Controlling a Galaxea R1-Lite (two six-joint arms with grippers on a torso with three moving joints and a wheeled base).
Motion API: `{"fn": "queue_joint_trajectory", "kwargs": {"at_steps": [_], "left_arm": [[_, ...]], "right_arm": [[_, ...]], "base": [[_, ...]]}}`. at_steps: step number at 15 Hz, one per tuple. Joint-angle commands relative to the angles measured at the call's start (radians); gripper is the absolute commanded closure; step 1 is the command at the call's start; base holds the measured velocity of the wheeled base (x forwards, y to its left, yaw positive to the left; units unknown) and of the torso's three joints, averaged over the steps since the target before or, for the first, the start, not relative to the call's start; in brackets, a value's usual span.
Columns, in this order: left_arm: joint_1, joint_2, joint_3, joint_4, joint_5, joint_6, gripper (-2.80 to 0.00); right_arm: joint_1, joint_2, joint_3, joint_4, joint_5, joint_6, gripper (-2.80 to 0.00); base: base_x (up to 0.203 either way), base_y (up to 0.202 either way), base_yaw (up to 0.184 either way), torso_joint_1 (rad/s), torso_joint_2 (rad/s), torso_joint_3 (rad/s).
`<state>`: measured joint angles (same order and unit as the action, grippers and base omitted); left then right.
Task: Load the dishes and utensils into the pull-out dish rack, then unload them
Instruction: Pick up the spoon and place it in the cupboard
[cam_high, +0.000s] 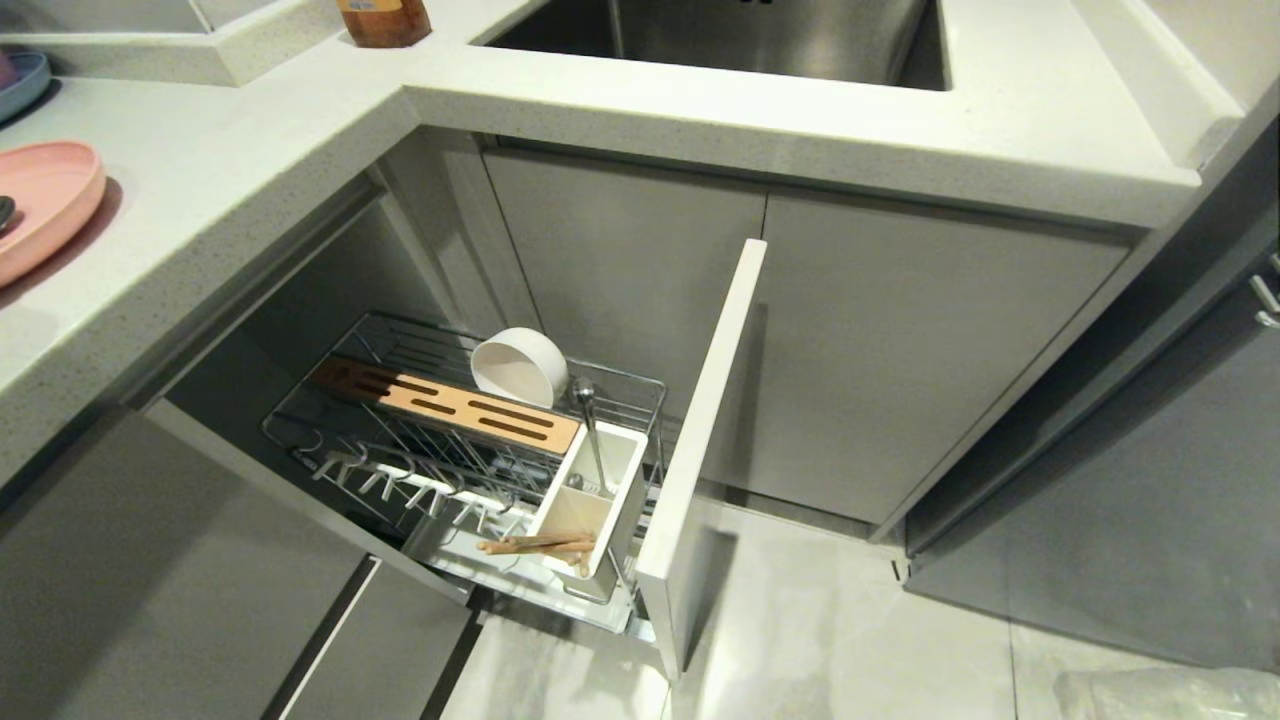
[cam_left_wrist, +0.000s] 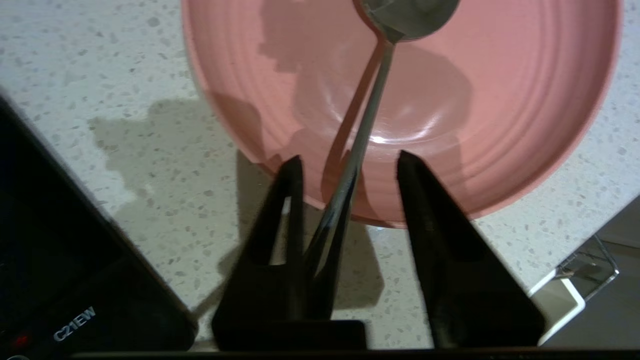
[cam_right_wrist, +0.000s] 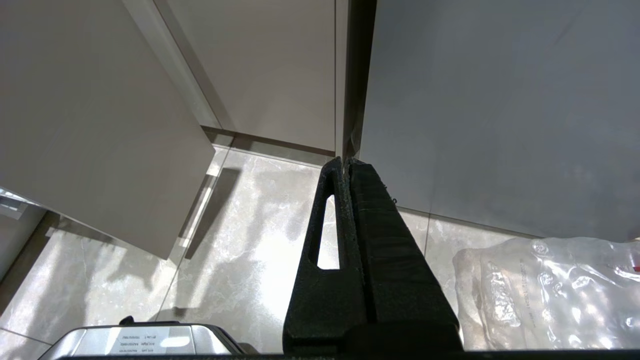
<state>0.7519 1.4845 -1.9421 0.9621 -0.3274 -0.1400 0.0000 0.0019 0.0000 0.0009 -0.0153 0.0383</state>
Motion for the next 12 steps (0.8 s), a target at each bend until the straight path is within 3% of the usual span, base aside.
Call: {"fn": "queue_joint_trajectory", "kwargs": {"at_steps": [1, 3, 12], "left_arm": [[0.000, 0.002, 0.000, 0.004, -0.019, -0.001, -2.80], [0.000, 0.002, 0.001, 0.004, -0.058, 0.000, -2.80], [-0.029, 0.051, 0.002, -0.066, -0.059, 0.019, -2.80]], "right_arm": [[0.000, 0.000, 0.003, 0.001, 0.000, 0.000, 0.00], [0.001, 0.000, 0.003, 0.000, 0.000, 0.000, 0.00], [0.000, 0.000, 0.003, 0.001, 0.000, 0.000, 0.00]], "base": [[0.000, 0.000, 0.000, 0.000, 0.00, 0.000], [0.000, 0.000, 0.000, 0.000, 0.00, 0.000], [0.000, 0.000, 0.000, 0.000, 0.00, 0.000]]}}
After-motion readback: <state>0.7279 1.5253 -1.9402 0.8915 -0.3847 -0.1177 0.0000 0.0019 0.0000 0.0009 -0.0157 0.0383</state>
